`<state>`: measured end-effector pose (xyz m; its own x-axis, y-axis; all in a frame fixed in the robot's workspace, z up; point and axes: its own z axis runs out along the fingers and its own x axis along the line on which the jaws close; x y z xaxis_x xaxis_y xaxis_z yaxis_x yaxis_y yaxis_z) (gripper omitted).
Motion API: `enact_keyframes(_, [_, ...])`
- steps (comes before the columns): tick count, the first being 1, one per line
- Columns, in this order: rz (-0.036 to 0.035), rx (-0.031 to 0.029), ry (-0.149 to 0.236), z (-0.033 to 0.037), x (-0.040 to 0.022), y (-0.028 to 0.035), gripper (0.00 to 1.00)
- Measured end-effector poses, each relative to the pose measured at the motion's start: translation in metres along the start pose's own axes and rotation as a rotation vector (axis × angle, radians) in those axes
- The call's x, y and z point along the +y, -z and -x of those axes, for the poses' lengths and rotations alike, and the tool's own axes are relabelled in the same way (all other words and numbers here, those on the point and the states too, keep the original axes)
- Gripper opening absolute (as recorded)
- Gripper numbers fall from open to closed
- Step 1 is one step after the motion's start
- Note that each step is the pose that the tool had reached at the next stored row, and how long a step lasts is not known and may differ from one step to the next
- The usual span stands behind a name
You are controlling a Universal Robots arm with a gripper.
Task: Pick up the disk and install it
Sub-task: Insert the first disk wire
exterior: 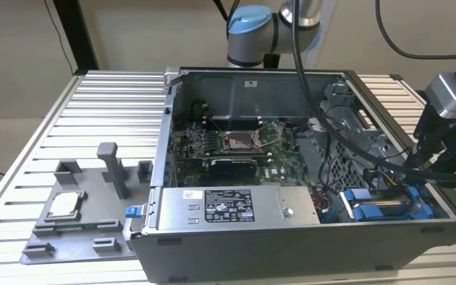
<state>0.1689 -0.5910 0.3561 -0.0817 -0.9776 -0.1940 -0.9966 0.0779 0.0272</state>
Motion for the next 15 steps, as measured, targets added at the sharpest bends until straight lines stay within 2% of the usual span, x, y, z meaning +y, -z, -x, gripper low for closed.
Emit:
enact_keyframes(4, [0.0024,-0.0017,-0.001,-0.0020,-0.0003,-0.0053,1.00])
enact_keyframes(5, [0.0028,-0.0062,-0.001,-0.0021,-0.0004,-0.0059,1.00])
enact_keyframes(6, [0.0036,-0.0169,0.000,-0.0021,-0.0004,-0.0062,1.00])
enact_keyframes(8, [0.0061,-0.0465,0.000,-0.0022,-0.0006,-0.0067,1.00])
enact_keyframes(9, [0.0069,-0.0539,0.000,-0.0024,-0.0008,-0.0071,1.00])
enact_keyframes(11, [0.0085,-0.0557,0.000,-0.0042,-0.0015,-0.0071,1.00])
enact_keyframes(15, [0.0189,-0.0551,-0.003,-0.0084,-0.0029,-0.0067,1.00])
